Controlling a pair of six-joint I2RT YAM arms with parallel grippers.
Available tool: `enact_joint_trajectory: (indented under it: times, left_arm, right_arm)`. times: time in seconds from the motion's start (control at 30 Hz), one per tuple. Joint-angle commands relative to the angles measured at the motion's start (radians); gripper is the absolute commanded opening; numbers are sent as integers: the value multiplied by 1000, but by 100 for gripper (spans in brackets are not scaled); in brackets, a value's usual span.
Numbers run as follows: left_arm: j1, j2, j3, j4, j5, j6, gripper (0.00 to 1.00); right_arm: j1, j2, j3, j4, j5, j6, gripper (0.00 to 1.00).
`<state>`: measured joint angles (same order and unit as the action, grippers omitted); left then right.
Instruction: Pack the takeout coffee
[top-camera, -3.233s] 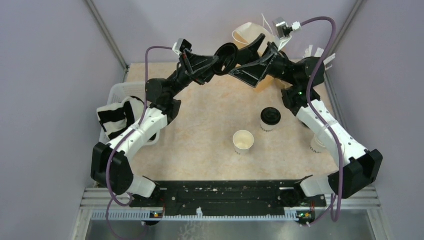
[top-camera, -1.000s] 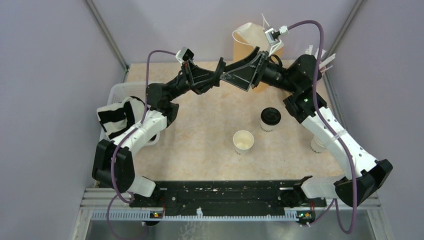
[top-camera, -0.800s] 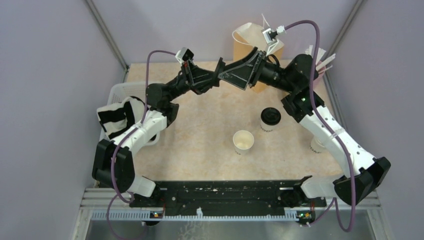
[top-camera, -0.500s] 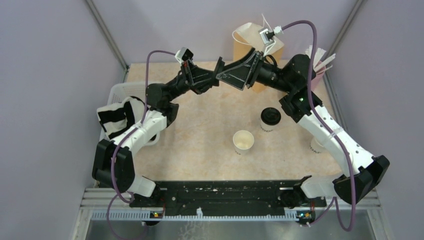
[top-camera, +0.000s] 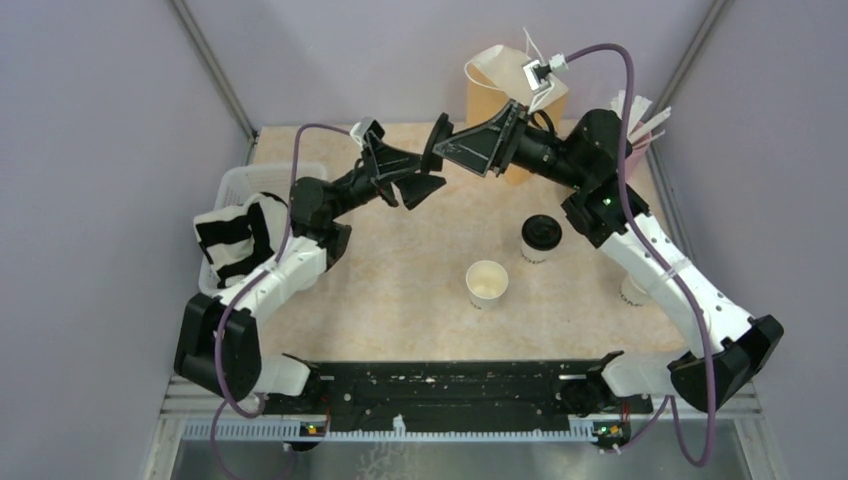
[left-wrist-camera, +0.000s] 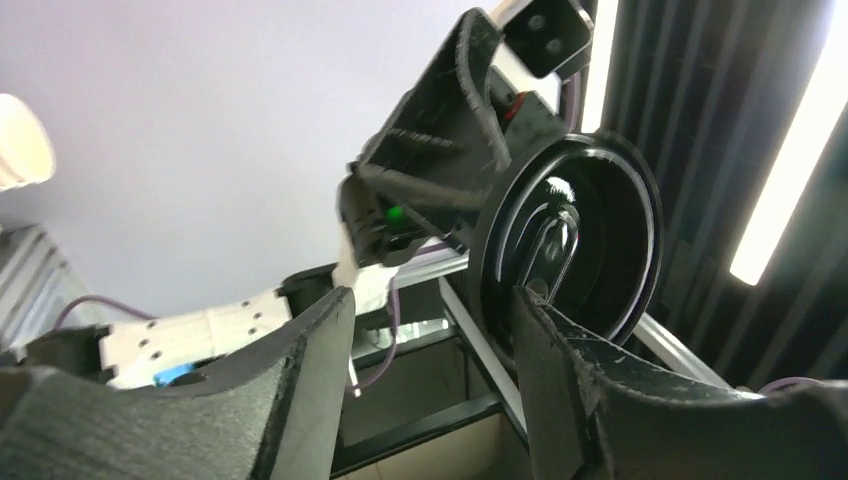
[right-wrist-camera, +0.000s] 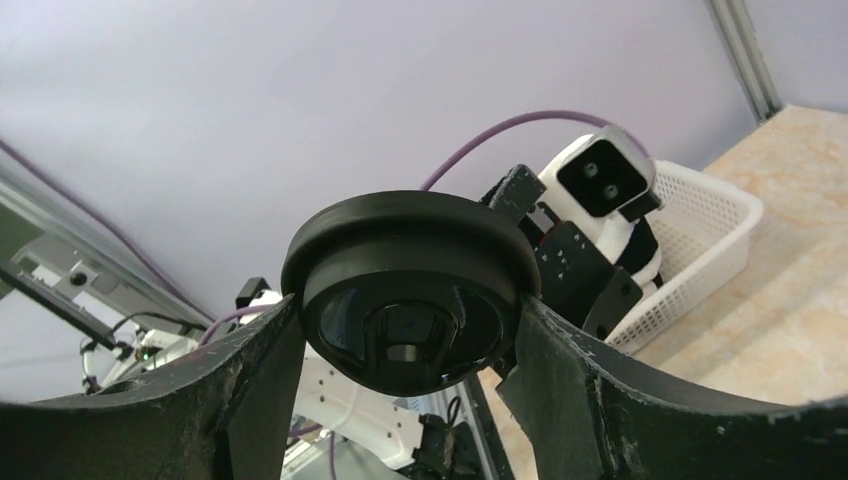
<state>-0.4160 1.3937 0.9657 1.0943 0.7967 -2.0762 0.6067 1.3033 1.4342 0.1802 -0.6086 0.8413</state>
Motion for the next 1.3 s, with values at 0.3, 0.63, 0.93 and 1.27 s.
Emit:
enact_joint_trajectory:
  times: [0.3, 0.63, 0.93, 1.27]
  left_arm:
    - [212, -305, -7, -1244, 89, 924, 92]
    - [203, -257, 41, -1408, 64, 1104, 96]
    - [183, -258, 77, -1507, 12, 1209, 98]
    - [183, -243, 101, -1532, 16, 1271, 98]
  right_arm:
    - [-35, -100, 177, -1170, 540, -417, 61]
    - [168, 186, 309, -1562, 772, -485, 64]
    - [234, 296, 323, -1603, 794, -482, 65]
    - [233, 370, 355, -1635, 774, -484, 67]
